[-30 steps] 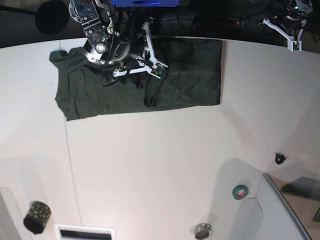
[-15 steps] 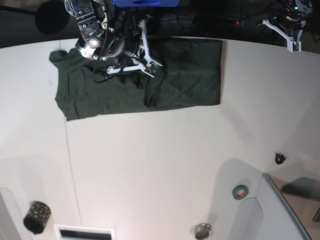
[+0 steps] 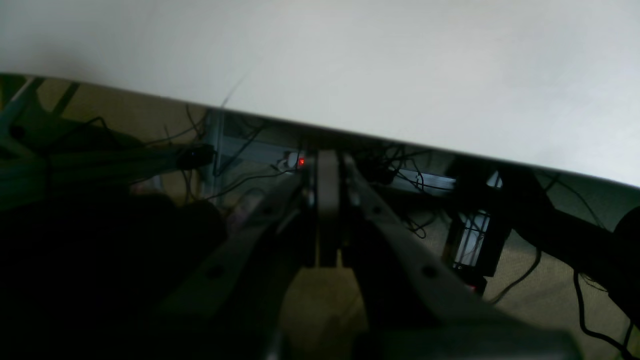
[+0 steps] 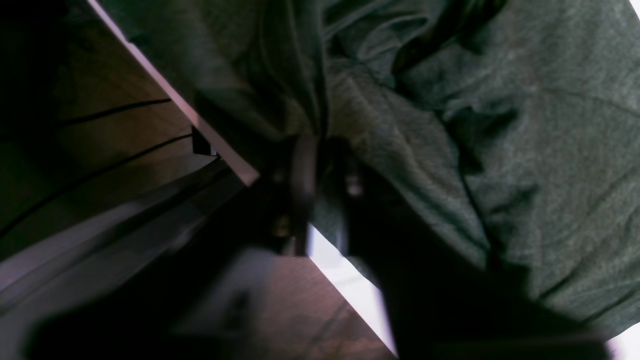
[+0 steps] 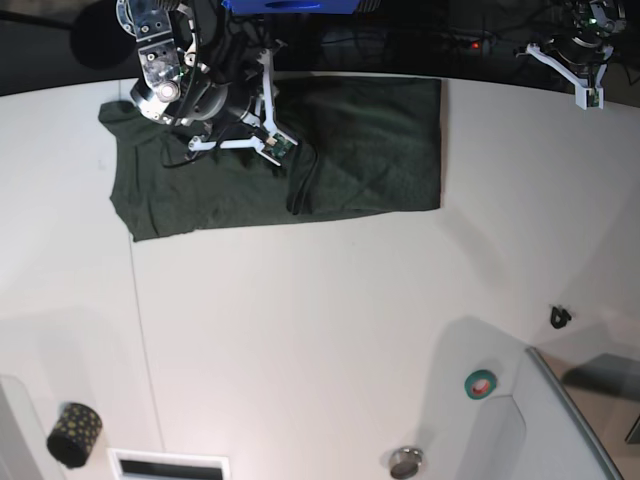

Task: Layout the t-shirt on the table in an organized manner, then fold the t-shirt properly
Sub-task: 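Drag the grasped shirt fold with the right gripper toward the shirt's other end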

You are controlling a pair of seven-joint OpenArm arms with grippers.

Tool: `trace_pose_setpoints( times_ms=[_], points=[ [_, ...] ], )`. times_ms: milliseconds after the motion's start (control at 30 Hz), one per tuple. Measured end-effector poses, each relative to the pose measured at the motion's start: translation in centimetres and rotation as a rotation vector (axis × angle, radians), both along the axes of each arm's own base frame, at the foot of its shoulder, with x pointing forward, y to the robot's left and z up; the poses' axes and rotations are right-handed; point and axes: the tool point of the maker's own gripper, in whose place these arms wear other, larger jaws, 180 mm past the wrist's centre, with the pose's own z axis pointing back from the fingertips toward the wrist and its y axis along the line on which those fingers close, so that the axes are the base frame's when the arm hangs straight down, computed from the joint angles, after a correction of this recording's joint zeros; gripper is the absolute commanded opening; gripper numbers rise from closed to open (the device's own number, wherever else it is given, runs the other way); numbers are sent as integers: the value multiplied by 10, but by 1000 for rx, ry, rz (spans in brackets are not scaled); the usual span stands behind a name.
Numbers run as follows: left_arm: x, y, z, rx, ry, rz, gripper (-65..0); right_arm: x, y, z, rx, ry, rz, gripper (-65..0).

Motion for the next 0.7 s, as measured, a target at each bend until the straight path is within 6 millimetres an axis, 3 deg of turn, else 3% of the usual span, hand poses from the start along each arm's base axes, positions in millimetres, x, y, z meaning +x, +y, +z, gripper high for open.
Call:
trace_pose_setpoints(
  times_ms=[100, 267, 400, 533, 633, 700],
  points=[
    [0, 0, 0, 0, 0, 0, -650, 0, 1, 0, 2, 0, 2, -309],
    [0, 0, 0, 0, 0, 0, -650, 0, 2, 1, 4, -3, 3, -332],
    [0, 0, 0, 0, 0, 0, -650, 15, 7, 21, 25, -70, -6, -348],
    [0, 0, 0, 0, 1, 0, -650, 37, 22, 43, 79, -141, -16, -401],
    [0, 1, 0, 2, 0, -1, -650, 48, 33, 48, 69, -169, 30, -506],
    [0, 0, 0, -1, -1, 1, -650, 45, 51, 45, 86, -158, 87, -573]
  ],
)
